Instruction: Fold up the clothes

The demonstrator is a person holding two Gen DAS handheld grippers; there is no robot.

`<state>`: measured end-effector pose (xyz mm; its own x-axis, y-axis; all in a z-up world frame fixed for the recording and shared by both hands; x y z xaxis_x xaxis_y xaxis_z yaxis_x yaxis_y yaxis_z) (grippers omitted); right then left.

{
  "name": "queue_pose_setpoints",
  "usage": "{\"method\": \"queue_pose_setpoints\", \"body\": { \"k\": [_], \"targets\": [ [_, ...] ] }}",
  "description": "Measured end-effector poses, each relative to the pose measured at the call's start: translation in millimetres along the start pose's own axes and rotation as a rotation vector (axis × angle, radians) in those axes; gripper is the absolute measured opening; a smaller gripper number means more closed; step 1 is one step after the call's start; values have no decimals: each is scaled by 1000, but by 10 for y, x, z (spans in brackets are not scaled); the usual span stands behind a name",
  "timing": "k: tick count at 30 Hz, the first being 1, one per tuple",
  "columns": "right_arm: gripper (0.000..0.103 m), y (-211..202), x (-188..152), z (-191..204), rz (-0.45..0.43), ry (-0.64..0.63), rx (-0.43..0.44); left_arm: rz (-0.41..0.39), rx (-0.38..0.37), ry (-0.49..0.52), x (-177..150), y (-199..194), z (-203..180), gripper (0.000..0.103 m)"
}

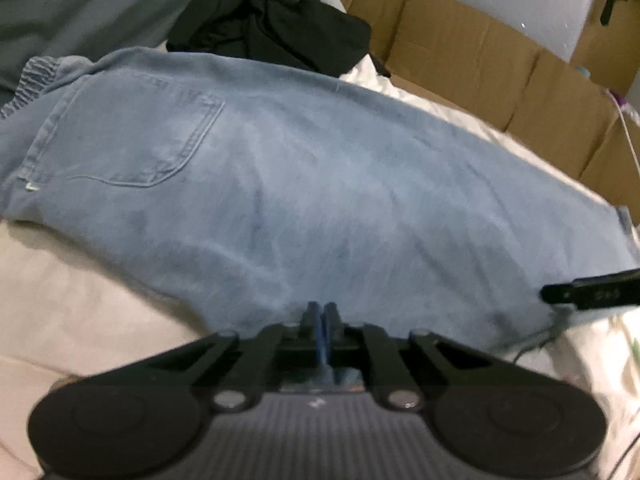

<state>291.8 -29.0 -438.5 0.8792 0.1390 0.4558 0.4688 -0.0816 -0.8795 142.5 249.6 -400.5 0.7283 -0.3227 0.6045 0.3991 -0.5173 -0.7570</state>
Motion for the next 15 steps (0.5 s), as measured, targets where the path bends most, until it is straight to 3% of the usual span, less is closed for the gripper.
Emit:
{"method": "queue_pose_setpoints", "body": {
  "k": [11,15],
  "targets": [
    [67,-146,-336,-29,-28,24,-17,14,9,18,-67,-93,6,2],
    [66,-174,-434,-36,-7,29,10,36,12,-21,-102,-236,-9,3]
  ]
}}
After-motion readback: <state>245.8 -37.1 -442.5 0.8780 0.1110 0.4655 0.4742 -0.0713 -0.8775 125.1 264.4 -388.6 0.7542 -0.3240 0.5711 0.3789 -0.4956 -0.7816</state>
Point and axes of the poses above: each gripper's, at about its wrist camera, not at the fingertips, and y roughly the way its jaws point, z to its left, x to its top, the point moved 5 cm from there along y, roughly the way its jaws point, and after that the axes turned 8 degrees about -x, right-handed, at the moved point
